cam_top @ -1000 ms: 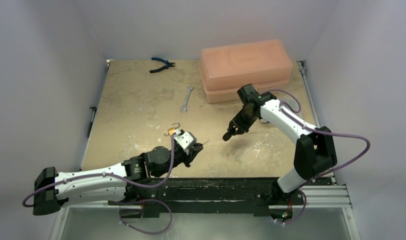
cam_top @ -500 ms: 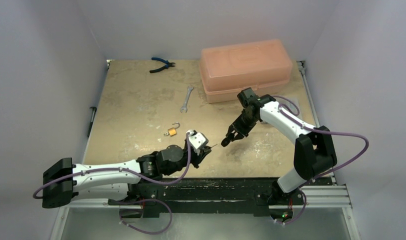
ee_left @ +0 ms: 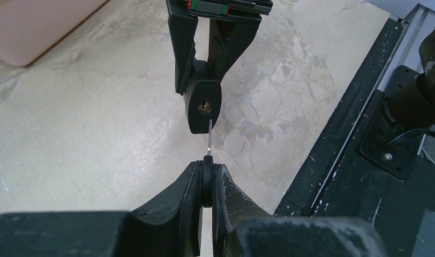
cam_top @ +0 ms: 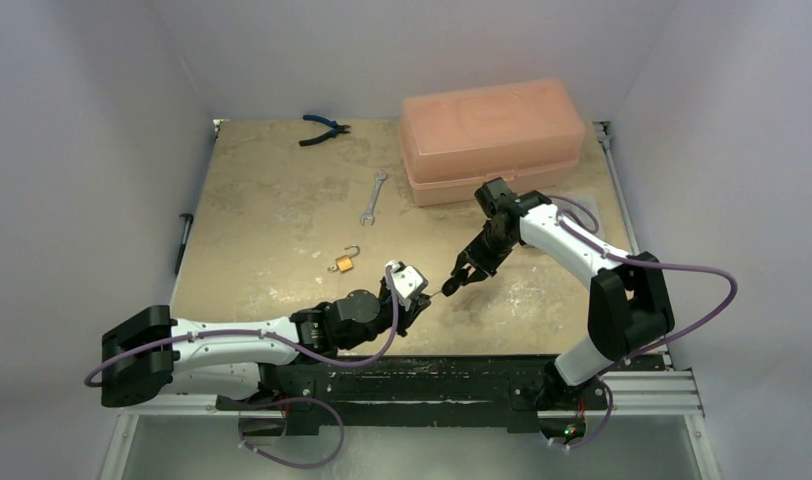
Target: Unlock with the key
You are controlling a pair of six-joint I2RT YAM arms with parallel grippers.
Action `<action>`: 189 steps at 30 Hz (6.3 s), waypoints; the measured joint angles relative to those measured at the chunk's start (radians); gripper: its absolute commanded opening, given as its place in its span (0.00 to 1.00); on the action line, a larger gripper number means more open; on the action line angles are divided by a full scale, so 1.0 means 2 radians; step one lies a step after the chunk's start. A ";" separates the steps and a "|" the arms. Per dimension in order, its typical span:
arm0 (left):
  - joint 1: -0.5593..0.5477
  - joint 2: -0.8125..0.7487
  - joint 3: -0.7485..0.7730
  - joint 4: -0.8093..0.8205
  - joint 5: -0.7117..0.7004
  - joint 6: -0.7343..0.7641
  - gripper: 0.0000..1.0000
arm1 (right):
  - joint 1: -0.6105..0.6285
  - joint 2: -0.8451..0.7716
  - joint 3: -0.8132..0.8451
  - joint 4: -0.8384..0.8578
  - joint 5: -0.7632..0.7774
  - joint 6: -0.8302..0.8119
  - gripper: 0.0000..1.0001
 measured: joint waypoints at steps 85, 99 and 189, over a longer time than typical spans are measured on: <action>0.000 0.150 0.042 0.083 -0.036 0.019 0.00 | -0.004 0.000 -0.015 0.015 0.007 0.000 0.00; 0.000 0.153 0.044 0.072 -0.037 0.019 0.00 | -0.003 0.000 -0.015 0.015 0.007 0.000 0.00; -0.001 0.202 0.054 0.132 -0.062 0.012 0.00 | -0.004 0.000 -0.015 0.022 0.024 0.010 0.00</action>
